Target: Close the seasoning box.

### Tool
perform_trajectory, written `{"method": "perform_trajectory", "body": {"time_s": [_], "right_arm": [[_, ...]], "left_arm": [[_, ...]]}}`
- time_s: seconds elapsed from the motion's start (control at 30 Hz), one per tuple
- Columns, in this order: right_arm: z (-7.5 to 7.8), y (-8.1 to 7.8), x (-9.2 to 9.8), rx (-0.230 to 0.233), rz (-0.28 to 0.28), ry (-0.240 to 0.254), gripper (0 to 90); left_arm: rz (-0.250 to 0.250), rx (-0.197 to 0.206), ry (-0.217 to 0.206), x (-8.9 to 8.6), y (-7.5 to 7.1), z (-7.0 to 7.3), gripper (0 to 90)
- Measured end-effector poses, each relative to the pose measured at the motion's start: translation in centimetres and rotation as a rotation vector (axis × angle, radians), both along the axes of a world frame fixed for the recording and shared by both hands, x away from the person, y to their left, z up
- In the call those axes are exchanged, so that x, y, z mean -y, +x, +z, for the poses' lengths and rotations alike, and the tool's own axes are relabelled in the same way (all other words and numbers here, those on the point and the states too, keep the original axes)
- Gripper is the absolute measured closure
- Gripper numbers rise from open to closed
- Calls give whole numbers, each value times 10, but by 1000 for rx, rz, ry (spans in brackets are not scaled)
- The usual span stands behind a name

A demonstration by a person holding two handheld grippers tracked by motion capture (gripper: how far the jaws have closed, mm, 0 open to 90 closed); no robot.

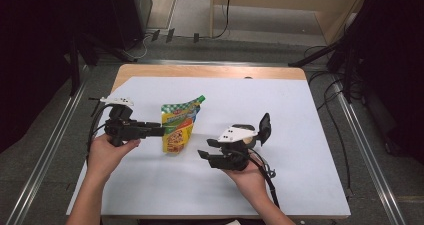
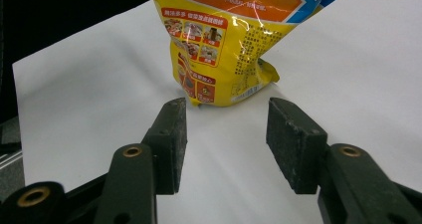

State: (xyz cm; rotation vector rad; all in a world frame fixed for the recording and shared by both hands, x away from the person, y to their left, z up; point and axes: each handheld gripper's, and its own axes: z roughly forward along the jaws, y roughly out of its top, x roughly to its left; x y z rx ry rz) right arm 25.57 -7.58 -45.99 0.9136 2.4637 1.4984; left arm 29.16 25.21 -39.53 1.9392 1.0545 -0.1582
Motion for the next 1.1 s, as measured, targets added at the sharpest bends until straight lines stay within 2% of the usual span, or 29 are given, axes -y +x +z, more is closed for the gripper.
{"method": "perform_trajectory", "body": {"time_s": [0.33,0.53,0.73,0.9,0.97,1.1], "right_arm": [[6,6,12,-47,-20,8,576],[11,9,18,-77,-28,-5,631],[19,11,26,-101,-21,7,723],[31,13,35,-113,-28,4,821],[35,13,38,-114,-33,-3,846],[42,16,46,-147,-39,-1,869]], "left_arm": [[25,-3,-19,-17,-2,3,557],[57,-14,-2,-27,-1,-1,541],[70,-14,8,-30,1,-5,510],[83,-18,12,-31,3,-8,487],[85,-17,13,-32,3,-8,485],[86,-18,18,-31,4,-10,479]]}}
